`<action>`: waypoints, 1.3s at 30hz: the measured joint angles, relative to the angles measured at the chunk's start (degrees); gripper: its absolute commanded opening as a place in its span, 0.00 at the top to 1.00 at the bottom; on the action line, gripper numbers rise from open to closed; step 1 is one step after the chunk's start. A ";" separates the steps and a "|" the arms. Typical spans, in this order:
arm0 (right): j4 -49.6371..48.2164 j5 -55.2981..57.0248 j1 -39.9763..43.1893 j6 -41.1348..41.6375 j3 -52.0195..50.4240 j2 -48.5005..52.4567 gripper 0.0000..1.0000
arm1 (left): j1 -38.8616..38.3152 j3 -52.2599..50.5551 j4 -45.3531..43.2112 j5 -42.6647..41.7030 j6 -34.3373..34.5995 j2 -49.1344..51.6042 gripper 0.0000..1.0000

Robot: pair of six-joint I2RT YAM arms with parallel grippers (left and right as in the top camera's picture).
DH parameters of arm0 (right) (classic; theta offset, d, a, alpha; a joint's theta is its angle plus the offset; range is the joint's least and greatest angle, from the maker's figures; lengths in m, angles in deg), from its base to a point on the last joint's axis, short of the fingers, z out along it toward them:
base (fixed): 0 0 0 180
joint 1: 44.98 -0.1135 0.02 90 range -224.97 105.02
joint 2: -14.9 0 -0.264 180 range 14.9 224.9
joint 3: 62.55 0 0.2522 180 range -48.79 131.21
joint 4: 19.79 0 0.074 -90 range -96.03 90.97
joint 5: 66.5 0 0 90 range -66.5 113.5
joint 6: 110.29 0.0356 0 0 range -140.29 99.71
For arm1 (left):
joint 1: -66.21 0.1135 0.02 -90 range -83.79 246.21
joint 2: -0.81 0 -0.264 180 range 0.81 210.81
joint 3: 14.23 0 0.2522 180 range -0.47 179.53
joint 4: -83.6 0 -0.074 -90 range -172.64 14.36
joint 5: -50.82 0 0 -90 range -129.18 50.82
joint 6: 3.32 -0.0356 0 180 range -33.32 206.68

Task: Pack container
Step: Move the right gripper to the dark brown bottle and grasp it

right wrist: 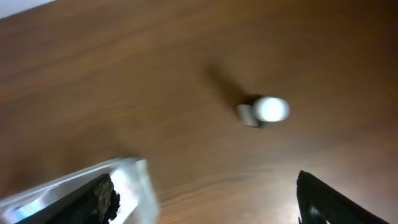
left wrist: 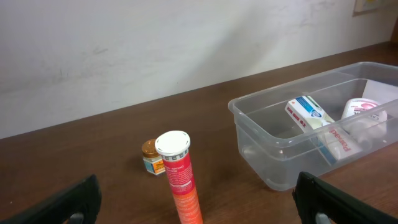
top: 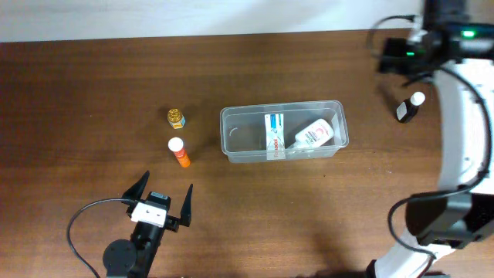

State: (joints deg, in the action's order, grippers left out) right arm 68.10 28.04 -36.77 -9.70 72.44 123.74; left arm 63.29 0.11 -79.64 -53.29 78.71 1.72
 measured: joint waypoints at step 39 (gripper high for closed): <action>-8.90 -5.77 13.79 -6.82 -2.29 24.57 0.59 | 0.00 0.00 0.00 0.00 0.00 0.00 0.01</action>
State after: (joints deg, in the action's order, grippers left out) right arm 59.20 22.27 -22.98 -16.52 70.14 148.30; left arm 63.29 0.11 -79.64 -53.29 78.71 1.72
